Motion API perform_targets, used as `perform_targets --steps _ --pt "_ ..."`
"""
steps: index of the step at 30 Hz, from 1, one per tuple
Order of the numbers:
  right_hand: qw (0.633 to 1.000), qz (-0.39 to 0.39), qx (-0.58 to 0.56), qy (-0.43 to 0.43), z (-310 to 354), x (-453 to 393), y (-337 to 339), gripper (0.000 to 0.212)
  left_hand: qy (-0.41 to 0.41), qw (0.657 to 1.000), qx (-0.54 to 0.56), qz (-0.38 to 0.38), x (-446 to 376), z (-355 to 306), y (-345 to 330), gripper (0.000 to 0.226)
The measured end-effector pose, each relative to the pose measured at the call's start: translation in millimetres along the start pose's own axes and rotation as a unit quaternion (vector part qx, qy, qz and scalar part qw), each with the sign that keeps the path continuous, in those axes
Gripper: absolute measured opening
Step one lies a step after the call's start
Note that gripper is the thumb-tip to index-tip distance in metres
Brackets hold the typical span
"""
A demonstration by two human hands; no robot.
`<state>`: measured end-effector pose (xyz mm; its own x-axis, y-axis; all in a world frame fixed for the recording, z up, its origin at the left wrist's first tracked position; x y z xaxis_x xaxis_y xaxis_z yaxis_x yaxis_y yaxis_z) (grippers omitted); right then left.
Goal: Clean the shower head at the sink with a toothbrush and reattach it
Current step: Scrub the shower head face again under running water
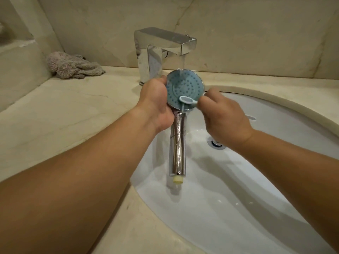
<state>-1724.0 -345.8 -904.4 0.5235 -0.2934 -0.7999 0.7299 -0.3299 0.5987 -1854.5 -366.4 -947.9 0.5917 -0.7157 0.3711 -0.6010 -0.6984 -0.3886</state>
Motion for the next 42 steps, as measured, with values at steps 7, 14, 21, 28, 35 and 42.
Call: perform_targets --steps 7,14,21,28,35,42 --pt "1.000 -0.005 -0.004 -0.005 0.5 3.8 -2.2 0.018 0.008 0.999 0.029 -0.010 -4.4 -0.3 3.4 0.049" --pt "1.000 -0.013 -0.005 -0.020 -6.5 5.6 0.5 0.016 0.007 0.999 0.035 -0.015 -5.6 0.0 4.1 0.046" --pt "1.000 -0.008 -0.009 -0.012 -2.6 8.0 -2.2 0.014 0.001 0.999 0.038 -0.022 -3.1 -3.8 5.8 0.044" --pt "0.998 -0.020 -0.014 -0.055 -14.0 5.0 3.8 0.010 -0.004 0.999 0.043 -0.014 0.5 -5.1 2.3 0.044" --pt "0.998 -0.020 -0.016 -0.059 -6.5 2.5 1.8 0.012 -0.002 0.999 0.041 -0.010 0.6 -4.4 1.0 0.046" --pt "0.995 -0.036 -0.011 -0.097 -18.4 -2.8 5.2 0.011 -0.007 0.999 0.032 -0.009 1.2 -3.7 -0.8 0.046"
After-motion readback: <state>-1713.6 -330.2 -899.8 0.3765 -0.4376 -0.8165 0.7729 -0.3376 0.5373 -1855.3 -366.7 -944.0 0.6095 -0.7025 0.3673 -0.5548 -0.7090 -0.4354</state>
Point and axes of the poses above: each hand's wrist, its own x-axis away from the middle knuckle, its own y-axis out of the back of the hand, z = x × y, the point moved 9 cm from there along -x, towards the middle knuckle, and after that the axes turned 13 degrees about -z, right-handed, at the moved point
